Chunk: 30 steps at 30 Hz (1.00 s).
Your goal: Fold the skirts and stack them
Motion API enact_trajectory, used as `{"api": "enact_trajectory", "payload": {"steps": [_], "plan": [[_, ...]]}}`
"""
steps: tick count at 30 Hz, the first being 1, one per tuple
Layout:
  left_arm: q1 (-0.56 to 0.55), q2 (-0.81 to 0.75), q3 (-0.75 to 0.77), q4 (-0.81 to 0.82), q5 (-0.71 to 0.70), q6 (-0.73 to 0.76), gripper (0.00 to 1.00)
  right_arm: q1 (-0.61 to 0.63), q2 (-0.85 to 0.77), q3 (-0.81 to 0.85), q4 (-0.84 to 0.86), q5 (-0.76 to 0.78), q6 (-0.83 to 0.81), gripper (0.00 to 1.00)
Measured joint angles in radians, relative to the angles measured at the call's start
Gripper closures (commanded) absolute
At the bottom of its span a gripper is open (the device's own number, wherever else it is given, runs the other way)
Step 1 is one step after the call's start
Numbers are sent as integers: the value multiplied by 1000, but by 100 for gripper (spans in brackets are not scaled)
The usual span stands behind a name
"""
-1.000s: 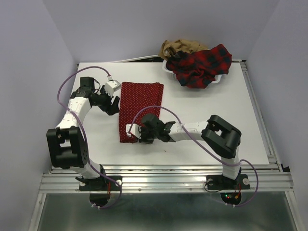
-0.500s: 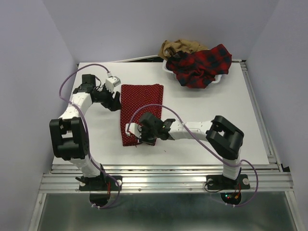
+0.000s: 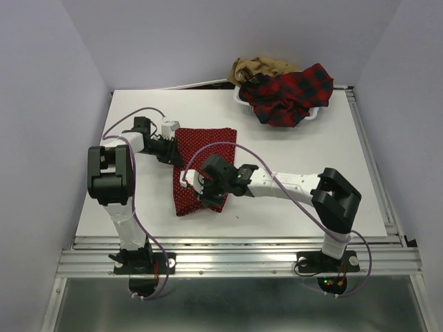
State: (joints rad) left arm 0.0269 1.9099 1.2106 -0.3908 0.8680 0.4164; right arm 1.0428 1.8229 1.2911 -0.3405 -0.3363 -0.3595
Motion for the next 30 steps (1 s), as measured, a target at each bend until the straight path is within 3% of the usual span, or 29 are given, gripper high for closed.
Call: {"api": "enact_trajectory", "payload": {"steps": [8,17,30], "plan": [[10,43,-10,0,-22,-29,77,-16,-50,87,-55,-50,50,99],[11,8,-9,-76,-11,37,72,-56,-79,112,-87,-129,87,99],[20,17,149,-57,10,-2,72,-66,-82,127,-142,-221,102,99]]}}
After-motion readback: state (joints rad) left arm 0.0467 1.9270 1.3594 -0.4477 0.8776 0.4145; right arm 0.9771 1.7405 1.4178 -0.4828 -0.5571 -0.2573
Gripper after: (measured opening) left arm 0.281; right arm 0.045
